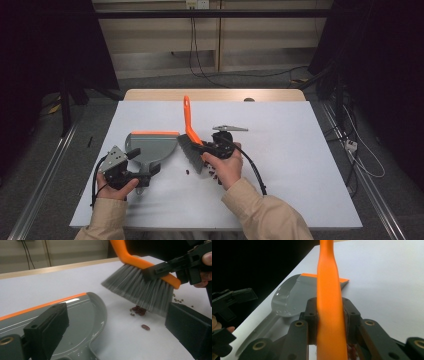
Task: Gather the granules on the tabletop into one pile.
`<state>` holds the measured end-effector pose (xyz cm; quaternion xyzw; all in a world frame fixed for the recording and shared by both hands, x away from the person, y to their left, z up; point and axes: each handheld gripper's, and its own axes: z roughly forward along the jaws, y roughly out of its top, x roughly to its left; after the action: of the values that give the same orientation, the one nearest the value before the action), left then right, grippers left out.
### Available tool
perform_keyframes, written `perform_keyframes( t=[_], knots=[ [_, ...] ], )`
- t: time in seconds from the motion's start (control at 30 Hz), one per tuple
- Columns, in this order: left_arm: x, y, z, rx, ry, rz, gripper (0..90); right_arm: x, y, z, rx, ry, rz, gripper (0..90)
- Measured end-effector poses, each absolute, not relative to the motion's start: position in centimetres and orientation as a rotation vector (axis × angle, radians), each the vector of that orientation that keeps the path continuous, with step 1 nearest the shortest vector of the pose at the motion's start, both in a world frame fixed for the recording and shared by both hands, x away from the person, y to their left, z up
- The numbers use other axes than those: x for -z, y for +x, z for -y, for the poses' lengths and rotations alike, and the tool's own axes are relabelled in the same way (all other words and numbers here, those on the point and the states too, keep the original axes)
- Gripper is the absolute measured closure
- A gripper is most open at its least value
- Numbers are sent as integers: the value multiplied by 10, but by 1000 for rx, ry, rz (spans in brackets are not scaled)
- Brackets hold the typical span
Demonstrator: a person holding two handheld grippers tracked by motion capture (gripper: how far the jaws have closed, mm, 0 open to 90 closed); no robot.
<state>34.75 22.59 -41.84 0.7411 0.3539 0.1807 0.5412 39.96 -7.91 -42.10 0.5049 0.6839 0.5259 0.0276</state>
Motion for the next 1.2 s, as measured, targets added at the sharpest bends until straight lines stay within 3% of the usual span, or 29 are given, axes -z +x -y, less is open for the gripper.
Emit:
perform_keyframes(
  t=[0.4, 1.2],
  knots=[
    [419, 348, -227, -435, 1764, -841, 48, 435, 399, 44, -1607, 1552, -2124, 714],
    [418, 347, -226, -438, 1770, -837, 49, 436, 404, 92, -1388, 1610, -2112, 713]
  ],
)
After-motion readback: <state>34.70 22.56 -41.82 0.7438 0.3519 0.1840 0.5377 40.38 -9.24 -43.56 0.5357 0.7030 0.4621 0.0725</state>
